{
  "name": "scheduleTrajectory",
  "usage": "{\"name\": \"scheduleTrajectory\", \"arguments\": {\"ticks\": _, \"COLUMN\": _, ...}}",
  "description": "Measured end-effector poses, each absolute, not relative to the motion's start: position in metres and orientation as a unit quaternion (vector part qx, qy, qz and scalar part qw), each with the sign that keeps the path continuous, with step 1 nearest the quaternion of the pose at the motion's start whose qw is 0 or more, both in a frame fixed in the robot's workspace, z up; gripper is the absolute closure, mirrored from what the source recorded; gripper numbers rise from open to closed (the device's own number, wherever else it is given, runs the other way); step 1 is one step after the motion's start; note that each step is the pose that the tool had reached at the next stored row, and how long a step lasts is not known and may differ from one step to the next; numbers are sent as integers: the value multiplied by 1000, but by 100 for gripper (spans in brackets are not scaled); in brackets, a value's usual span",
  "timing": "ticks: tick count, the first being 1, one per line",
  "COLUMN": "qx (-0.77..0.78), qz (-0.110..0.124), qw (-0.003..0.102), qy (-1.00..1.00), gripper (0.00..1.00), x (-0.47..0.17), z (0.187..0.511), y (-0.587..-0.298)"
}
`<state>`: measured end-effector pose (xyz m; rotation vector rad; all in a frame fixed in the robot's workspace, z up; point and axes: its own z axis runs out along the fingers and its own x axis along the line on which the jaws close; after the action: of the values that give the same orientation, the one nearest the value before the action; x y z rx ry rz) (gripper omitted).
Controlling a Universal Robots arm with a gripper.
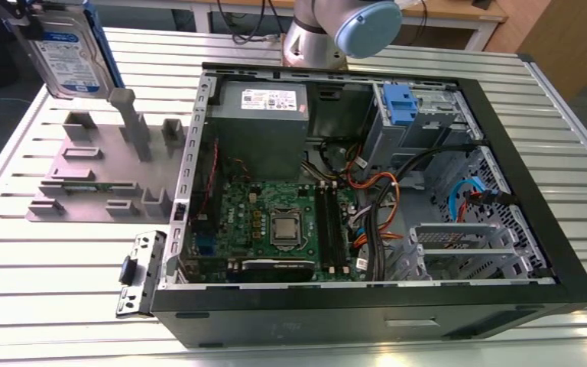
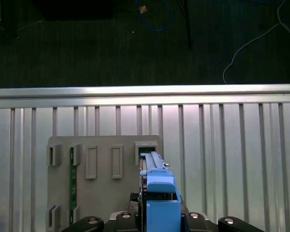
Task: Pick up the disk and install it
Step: 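Pick up the disk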
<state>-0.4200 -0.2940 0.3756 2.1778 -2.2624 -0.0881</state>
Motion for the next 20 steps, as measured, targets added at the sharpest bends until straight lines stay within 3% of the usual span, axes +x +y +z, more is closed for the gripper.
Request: {"name": "scheduleTrajectory", "arguments": {"ticks": 20, "qx": 693, "qz": -28, "qw": 0, "qy": -720, "gripper": 64, "x": -420, "z": 387, "y": -294}}
